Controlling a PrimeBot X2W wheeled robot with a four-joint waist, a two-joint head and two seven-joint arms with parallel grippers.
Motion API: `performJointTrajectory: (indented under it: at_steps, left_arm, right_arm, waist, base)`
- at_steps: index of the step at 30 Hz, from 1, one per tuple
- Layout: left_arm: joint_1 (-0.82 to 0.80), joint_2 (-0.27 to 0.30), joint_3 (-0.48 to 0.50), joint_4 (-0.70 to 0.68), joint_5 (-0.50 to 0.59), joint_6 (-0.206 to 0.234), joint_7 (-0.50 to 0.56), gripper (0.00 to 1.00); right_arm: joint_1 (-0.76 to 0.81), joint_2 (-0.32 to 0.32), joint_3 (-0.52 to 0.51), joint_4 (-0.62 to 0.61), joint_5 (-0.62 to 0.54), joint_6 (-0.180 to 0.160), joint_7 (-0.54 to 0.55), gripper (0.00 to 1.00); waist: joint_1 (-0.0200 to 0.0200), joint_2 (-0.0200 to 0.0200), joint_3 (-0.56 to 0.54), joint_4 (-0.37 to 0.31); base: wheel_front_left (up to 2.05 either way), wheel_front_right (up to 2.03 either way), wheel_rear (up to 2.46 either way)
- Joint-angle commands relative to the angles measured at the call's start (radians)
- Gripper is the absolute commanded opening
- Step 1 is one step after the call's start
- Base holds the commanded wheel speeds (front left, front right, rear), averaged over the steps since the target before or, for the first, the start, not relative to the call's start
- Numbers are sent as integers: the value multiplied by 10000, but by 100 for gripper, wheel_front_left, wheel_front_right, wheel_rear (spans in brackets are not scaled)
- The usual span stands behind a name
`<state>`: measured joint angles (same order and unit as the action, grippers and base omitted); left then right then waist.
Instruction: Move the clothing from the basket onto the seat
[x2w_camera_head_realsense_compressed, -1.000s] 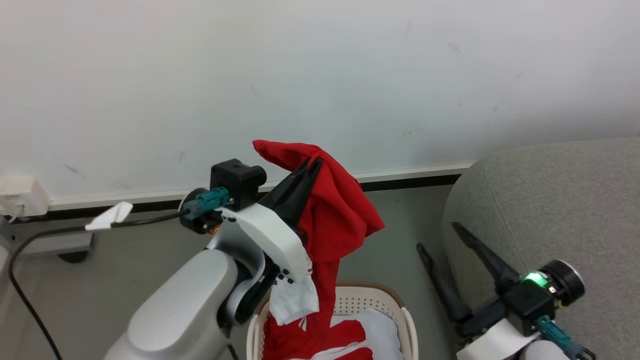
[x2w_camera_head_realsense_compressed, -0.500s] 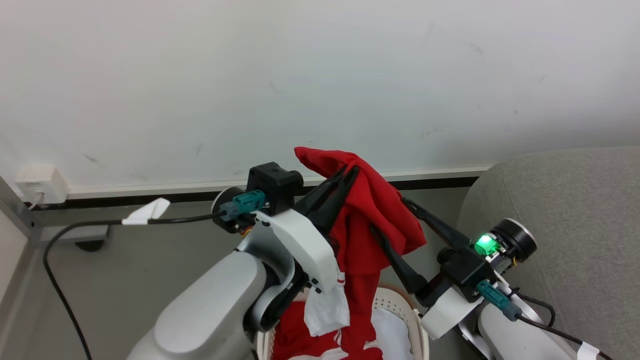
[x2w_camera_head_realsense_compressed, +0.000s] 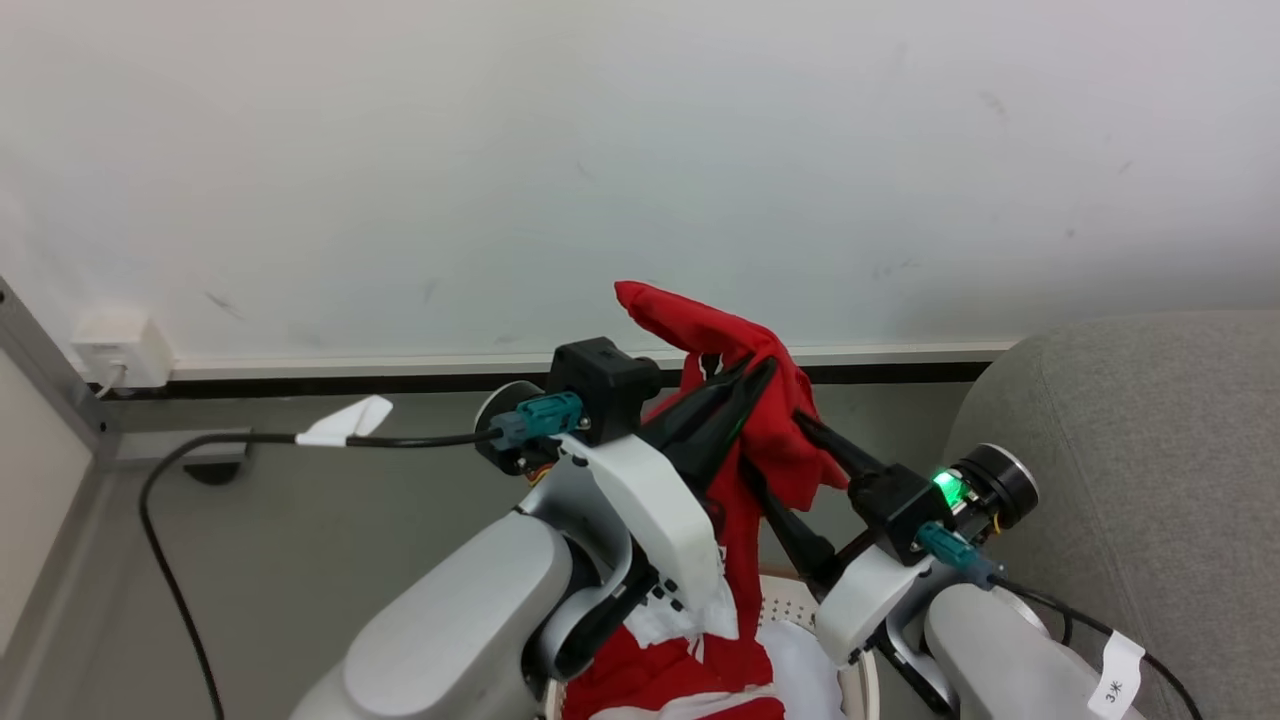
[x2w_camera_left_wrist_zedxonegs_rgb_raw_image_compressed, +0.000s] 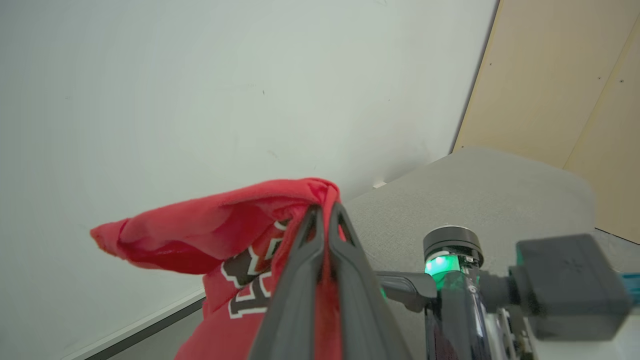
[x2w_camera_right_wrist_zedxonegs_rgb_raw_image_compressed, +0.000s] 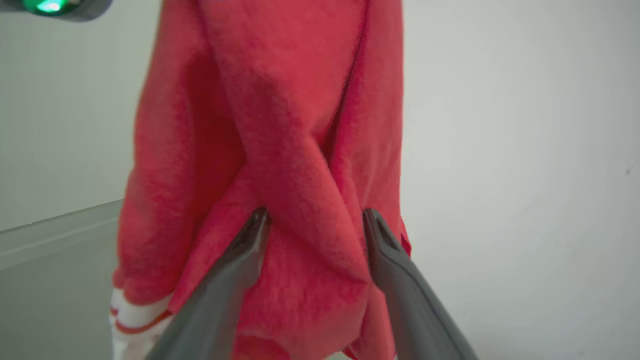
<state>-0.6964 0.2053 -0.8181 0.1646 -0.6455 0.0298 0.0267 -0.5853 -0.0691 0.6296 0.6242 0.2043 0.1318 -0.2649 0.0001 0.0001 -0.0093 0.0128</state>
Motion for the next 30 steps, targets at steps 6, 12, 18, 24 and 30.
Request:
performJointTrajectory:
  at_steps: [6,12,18,24,30]
  left_arm:
    - [99,101,28,225,-35,55,-144,0]
    - [221,240,-33,613,118,197,-151,100]
    - [390,413,-175,863,179,171,-176,100]
    - [474,474,-213,966,130,201,-218,100]
    - [519,487,-259,1040,71,215,-214,100]
  right_arm:
    - [-309,58,67,212,905,-21,9,0]
    - [-198,-28,-472,69,955,-21,7,0]
    - [45,-240,-889,-70,869,-21,7,0]
    - [164,-278,-1139,-141,801,-21,7,0]
    - [186,-243,-1218,-148,759,-21,7,0]
  waist:
    - [-1,-1,-23,130]
    - [-1,-1,-30,167]
    - [-1,-1,-40,250]
    - [-1,-1,-72,288]
    - [-1,-1,-110,286]
  base:
    - [0,0,0]
    - [0,0,0]
    - [0,0,0]
    - [0,0,0]
    - [0,0,0]
